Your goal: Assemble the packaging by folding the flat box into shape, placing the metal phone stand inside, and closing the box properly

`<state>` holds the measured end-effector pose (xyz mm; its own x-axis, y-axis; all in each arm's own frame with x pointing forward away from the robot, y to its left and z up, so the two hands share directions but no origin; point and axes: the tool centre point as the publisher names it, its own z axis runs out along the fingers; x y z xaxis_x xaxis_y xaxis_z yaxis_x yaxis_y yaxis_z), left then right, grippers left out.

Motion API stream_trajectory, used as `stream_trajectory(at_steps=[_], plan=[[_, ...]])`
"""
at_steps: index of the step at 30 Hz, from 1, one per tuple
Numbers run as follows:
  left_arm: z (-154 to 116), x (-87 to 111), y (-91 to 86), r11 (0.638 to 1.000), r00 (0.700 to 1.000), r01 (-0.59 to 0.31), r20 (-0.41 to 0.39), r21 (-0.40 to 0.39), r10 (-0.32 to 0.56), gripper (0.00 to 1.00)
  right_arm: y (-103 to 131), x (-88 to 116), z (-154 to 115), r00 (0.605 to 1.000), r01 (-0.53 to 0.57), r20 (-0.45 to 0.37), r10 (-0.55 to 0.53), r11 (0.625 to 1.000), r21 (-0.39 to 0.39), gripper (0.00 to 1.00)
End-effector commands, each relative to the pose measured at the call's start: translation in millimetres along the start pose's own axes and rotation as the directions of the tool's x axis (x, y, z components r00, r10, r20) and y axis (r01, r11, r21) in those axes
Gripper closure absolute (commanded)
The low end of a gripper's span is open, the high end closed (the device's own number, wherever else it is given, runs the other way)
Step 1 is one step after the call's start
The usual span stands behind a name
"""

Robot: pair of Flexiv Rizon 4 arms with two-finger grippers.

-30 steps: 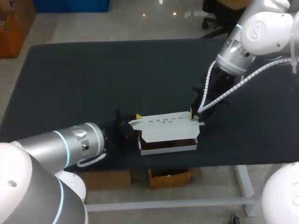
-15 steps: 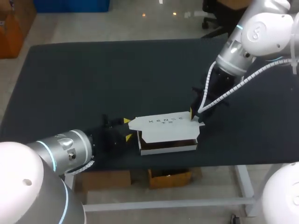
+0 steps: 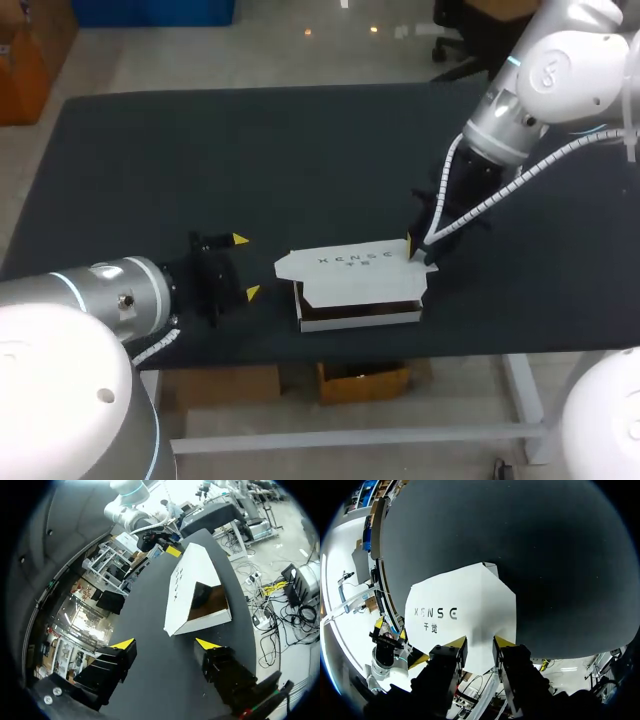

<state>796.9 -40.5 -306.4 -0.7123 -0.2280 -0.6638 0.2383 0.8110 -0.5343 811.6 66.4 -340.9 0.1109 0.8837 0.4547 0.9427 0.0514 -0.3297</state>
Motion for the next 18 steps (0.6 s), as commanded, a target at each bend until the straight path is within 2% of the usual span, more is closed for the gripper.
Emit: stream_trajectory(at_steps=[1, 2, 5, 6, 7, 8, 9, 11, 13, 18], plan=[[-1, -7.0, -8.0, 0.996, 0.999, 0.051, 0.002, -0.071, -0.051, 0.0, -1, 1, 1, 1.0, 0.003, 0.004, -0.003, 1.0, -0.003, 0.69], [-1, -9.0, -7.8, 0.994, 0.996, 0.083, 0.039, -0.076, -0.081, 0.0, -2, 2, 1, 1.0, 0.003, 0.006, -0.003, 1.0, -0.005, 0.69], [-4, -13.9, -8.9, 0.987, 0.981, 0.161, 0.115, -0.012, -0.158, 0.0, -3, 1, 1, 1.0, 0.006, 0.006, -0.006, 1.0, -0.009, 0.69], [-5, -15.0, -10.3, 0.985, 0.977, 0.169, 0.124, 0.033, -0.172, 0.0, -3, 1, 2, 1.0, 0.007, 0.005, -0.007, 1.0, -0.01, 0.69], [-5, -15.2, -11.4, 0.985, 0.977, 0.17, 0.122, 0.039, -0.173, 0.0, -3, 1, 2, 1.0, 0.008, 0.004, -0.008, 1.0, -0.011, 0.69], [-4, -16.3, -13.8, 0.982, 0.97, 0.186, 0.155, 0.033, -0.189, 0.0, -3, 2, 3, 1.0, 0.012, 0.003, -0.012, 1.0, -0.015, 0.69], [-4, -18.3, -15.6, 0.979, 0.968, 0.199, 0.146, 0.055, -0.205, 0.0, -4, 2, 3, 1.0, 0.016, 0.004, -0.016, 1.0, -0.017, 0.69], [-4, -20.8, -20.9, 0.986, 0.968, 0.169, 0.185, 0.013, -0.168, 0.0, -5, 2, 4, 1.0, 0.024, 0.004, -0.024, 0.999, -0.022, 0.69], [-5, -21.1, -27.6, 0.996, 0.978, 0.088, 0.194, -0.021, -0.082, 0.0, -5, 2, 4, 1.0, 0.029, 0.004, -0.029, 0.999, -0.026, 0.68], [-5, -21.1, -27.6, 0.996, 0.978, 0.088, 0.194, -0.021, -0.082, 0.0, -7, 2, 5, 0.999, 0.044, 0.002, -0.044, 0.998, -0.035, 0.67]])
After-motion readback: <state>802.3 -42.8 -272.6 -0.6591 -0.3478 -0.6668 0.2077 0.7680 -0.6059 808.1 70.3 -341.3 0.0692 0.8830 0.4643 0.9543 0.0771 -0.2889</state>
